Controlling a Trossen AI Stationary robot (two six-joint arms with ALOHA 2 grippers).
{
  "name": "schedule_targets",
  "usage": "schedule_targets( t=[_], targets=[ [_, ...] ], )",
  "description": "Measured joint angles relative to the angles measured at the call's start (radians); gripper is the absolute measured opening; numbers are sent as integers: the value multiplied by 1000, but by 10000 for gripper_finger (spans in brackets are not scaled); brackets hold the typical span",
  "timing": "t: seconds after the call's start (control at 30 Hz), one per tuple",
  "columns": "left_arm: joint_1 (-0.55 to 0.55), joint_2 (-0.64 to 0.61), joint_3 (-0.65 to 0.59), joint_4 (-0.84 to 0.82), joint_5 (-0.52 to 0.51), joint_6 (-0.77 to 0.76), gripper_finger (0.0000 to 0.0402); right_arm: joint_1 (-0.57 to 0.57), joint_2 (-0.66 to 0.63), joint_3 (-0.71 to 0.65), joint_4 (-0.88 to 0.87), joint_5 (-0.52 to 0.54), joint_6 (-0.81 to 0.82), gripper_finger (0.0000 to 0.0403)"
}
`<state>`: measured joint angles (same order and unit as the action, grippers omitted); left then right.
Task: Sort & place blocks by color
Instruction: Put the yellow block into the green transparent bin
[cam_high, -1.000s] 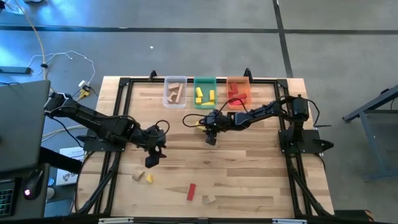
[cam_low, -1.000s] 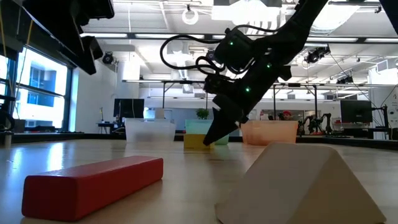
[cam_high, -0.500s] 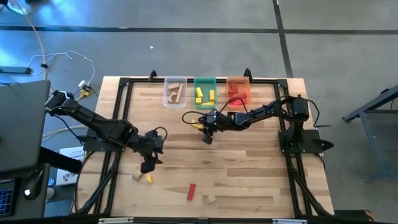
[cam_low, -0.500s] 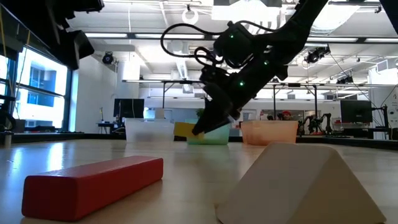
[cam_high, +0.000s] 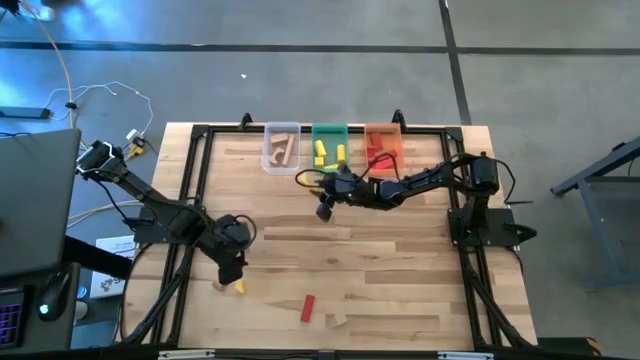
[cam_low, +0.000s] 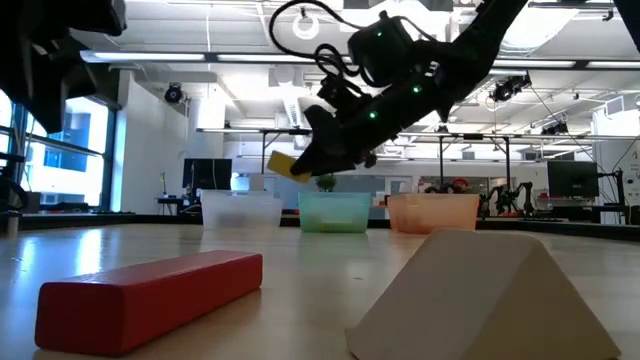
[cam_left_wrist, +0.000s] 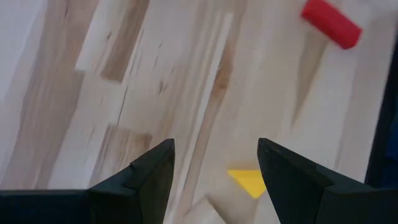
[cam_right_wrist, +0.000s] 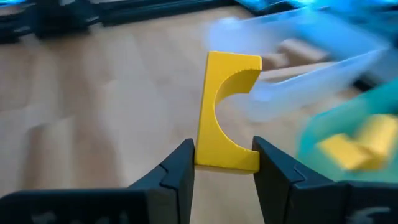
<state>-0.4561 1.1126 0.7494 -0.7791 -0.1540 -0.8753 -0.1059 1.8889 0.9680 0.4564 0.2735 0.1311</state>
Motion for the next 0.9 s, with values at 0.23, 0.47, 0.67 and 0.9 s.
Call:
schedule_targets(
  t=[0.23, 0.47, 0.67, 0.9],
  targets=[
    [-92, 0, 0, -56, -36, -198, 213, -27, 0, 0, 33, 228, 14, 108],
    [-190, 0, 0, -94, -61, -360, 213, -84, 0, 0, 26, 287, 115, 108],
    [-273, 0, 0, -101, -89, -530, 213, -143, 0, 0, -54, 268, 266, 113],
    [-366, 0, 0, -100, -143, -717, 213, -175, 0, 0, -109, 203, 290, 151]
  ],
)
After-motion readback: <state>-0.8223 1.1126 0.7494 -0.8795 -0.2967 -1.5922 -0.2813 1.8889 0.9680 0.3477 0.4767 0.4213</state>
